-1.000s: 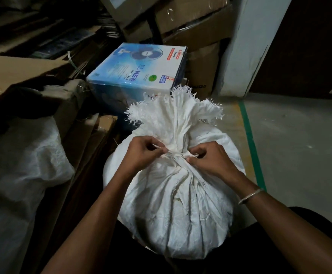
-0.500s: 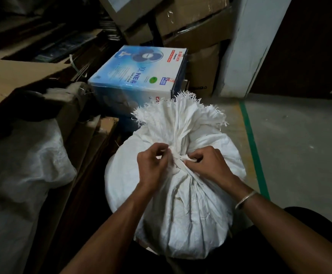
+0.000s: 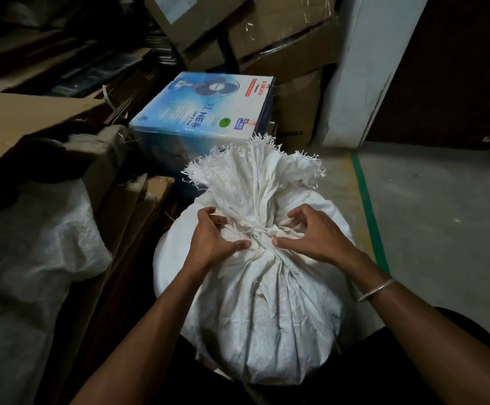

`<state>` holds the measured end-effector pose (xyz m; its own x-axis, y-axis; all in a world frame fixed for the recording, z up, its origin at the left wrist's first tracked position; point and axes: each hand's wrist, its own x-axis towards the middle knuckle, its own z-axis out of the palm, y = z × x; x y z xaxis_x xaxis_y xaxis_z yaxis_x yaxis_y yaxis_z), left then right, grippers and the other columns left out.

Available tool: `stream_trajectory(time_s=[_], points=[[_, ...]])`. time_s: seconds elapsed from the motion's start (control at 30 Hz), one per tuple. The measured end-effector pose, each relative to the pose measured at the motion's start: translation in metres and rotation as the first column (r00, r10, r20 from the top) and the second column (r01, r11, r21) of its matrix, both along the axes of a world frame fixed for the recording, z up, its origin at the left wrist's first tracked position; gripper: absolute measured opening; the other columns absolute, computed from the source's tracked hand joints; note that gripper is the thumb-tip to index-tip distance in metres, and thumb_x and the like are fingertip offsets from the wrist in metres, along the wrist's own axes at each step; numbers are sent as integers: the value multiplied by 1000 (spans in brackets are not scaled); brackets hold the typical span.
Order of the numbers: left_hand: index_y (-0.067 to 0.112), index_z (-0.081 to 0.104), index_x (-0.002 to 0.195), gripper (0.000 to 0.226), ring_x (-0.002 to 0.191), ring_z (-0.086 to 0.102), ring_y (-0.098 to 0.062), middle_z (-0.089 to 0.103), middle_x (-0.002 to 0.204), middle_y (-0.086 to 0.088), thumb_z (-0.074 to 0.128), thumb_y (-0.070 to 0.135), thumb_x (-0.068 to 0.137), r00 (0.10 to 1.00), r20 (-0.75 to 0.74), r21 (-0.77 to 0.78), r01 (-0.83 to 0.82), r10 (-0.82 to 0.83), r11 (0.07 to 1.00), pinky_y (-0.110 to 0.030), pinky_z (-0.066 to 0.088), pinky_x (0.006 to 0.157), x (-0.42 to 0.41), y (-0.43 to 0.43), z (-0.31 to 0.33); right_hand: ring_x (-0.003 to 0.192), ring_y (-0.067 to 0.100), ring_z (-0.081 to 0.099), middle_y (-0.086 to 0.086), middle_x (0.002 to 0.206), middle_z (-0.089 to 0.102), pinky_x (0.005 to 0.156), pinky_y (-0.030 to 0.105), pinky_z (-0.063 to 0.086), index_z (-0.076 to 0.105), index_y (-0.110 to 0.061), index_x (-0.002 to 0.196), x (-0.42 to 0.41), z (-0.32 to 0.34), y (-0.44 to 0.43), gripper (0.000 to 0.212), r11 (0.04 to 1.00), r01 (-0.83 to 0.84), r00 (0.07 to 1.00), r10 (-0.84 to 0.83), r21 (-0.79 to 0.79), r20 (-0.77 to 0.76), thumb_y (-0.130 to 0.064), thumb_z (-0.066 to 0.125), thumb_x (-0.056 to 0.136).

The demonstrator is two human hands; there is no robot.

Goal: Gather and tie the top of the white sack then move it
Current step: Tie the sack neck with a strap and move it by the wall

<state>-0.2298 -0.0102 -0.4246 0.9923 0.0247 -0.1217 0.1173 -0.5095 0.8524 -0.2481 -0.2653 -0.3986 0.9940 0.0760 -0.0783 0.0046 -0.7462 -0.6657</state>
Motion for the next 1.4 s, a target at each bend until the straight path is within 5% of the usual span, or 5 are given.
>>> stream_trajectory(time_s=[0.17,0.43,0.73,1.0,1.4], points=[[25,53,146,125,131,42,-25,48,141,-2,82,79,36,945,-129,373,327,-300,868,-45,43,111,1,10,5,131,16,36,-12,136,46,105,44,37,41,-34,140,-3,-8,-9,114,948,-206,976,181,-244,-118,-87,76,46],[27,81,103,43,117,47,-26,58,116,0,95,40,64,929,67,460,294,-363,838,-36,43,96,10,15,-5,129,17,31,-6,134,42,105,47,33,50,-46,138,20,-21,-25,94,907,-302,953,276,-295,-126,-79,79,55],[16,77,110,41,108,63,-31,66,113,-10,84,28,71,894,79,531,336,-440,778,-34,52,85,7,15,-11,113,18,62,-10,117,70,86,38,50,63,-32,122,8,-38,-14,64,950,-165,965,211,-264,156,-69,65,70],[14,60,88,13,75,56,-17,61,77,8,66,3,93,976,200,196,45,-85,980,-31,39,66,-5,4,1,108,18,65,-1,115,71,94,38,55,70,-19,120,3,-21,-13,54,1000,-17,984,21,-24,175,-47,82,75],[31,41,83,16,100,38,-16,42,97,3,42,47,83,924,-117,205,382,-365,901,-39,31,86,2,10,11,96,20,57,-6,94,62,77,31,39,65,-20,93,8,-36,-1,25,998,67,975,-62,-20,215,-34,81,80]])
